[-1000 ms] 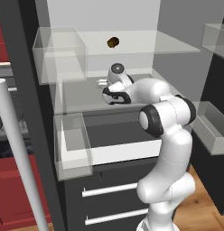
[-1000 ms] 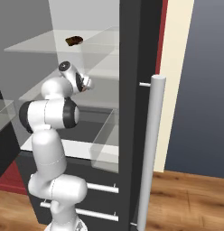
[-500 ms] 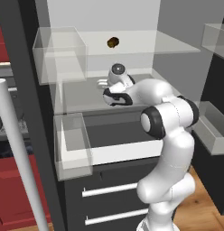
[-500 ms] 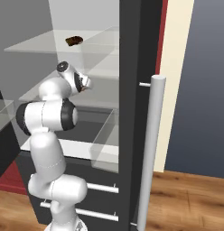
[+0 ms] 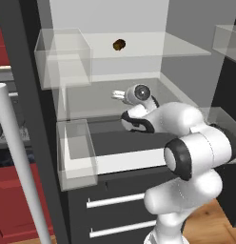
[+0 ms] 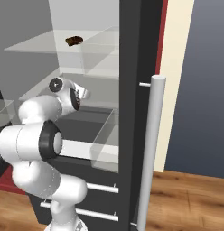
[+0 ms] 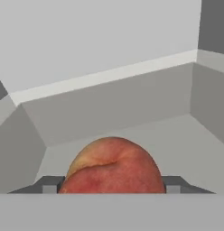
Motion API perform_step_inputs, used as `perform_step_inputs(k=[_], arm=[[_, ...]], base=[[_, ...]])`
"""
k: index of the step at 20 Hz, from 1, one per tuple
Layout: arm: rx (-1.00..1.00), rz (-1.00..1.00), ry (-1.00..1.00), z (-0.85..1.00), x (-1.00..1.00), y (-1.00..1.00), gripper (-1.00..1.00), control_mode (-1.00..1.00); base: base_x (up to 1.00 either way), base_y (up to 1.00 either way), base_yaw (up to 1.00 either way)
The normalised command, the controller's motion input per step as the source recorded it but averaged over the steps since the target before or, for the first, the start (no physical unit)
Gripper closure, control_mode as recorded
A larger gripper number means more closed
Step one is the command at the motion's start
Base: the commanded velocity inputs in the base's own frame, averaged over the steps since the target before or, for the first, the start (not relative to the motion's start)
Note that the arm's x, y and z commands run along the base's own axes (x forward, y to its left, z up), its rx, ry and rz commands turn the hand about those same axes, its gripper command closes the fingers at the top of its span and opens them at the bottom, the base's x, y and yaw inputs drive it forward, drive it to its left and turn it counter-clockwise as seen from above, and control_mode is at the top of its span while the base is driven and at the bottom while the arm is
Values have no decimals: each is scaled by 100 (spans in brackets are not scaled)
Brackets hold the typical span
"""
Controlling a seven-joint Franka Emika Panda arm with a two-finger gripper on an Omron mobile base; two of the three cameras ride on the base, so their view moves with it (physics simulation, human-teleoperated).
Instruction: Place the cold items (sweet potato and peach) from the fridge in one tupperware on the dining counter. Place the warm items (hot dog and kebab skewer) in the stove area in another tupperware.
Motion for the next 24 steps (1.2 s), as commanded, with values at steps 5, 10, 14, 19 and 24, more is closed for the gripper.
perform_step_inputs(k=[5, 10, 14, 19, 24], arm=[[0, 0, 5, 91, -94, -6, 100, -100], [-2, 0, 14, 83, -92, -4, 100, -100], [-11, 0, 9, 40, -99, -11, 100, -100], [-15, 0, 6, 28, -100, -6, 100, -100], [-15, 0, 27, 23, -100, -3, 100, -100]], base=[[0, 0, 0], [0, 0, 0], [0, 0, 0], [0, 0, 0], [0, 0, 0]])
